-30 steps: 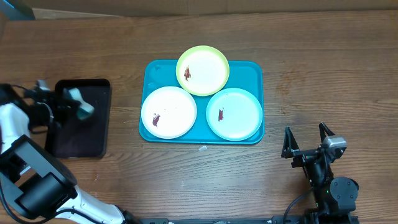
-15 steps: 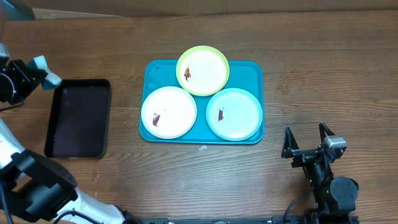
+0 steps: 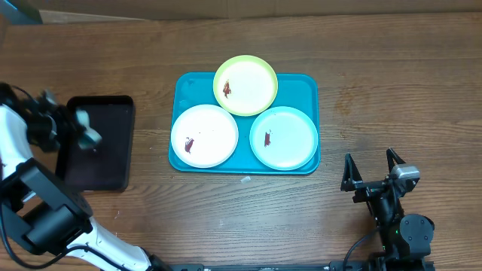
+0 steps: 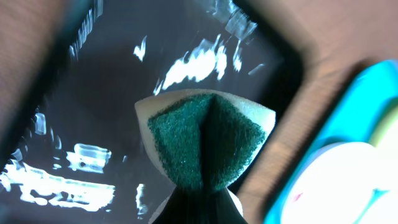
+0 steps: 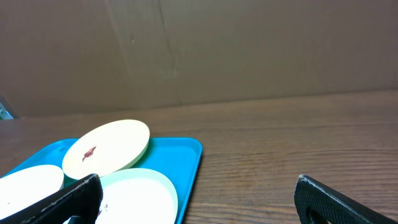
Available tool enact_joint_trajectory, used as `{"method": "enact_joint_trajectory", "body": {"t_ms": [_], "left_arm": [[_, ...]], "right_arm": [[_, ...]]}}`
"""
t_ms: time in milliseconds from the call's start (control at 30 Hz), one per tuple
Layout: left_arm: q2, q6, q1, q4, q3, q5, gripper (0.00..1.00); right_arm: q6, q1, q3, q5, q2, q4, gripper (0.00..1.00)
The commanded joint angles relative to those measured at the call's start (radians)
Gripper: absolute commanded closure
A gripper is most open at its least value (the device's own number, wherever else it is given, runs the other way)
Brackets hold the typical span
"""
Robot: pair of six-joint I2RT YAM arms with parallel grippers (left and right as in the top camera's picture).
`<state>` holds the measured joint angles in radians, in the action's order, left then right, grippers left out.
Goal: Clean dirty plates on tray and stack at the side
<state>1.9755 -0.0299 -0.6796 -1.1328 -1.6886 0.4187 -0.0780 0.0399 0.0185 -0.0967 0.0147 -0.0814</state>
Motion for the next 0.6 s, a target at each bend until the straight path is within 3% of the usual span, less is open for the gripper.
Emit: {"method": "enact_joint_trajectory", "body": {"t_ms": [0, 133, 367, 467, 567], "left_arm": [[-0.059, -0.027, -0.002, -0.050, -0.195, 0.191, 0.96], [-0.057, -0.078, 0.013, -0.071, -0.195, 0.070, 0.96], [-0.011, -0.040, 0.040, 0.098, 0.141, -0.068, 0.96], [-0.017, -0.035, 0.041, 0.062, 0.105, -0.138, 0.96], [-0.036, -0.007, 0.039, -0.043, -0.055, -0.065, 0.96]], "right_arm": [[-0.003, -0.004, -0.011, 0.006, -0.012, 0.004, 0.00], [-0.003, -0.004, -0.011, 0.006, -0.012, 0.004, 0.00], [-0.003, -0.004, -0.011, 0.006, -0.012, 0.005, 0.00], [-0.003, -0.004, -0.011, 0.006, -0.012, 0.004, 0.00], [-0.003, -0.004, -0.011, 0.006, -0.012, 0.004, 0.00]]}}
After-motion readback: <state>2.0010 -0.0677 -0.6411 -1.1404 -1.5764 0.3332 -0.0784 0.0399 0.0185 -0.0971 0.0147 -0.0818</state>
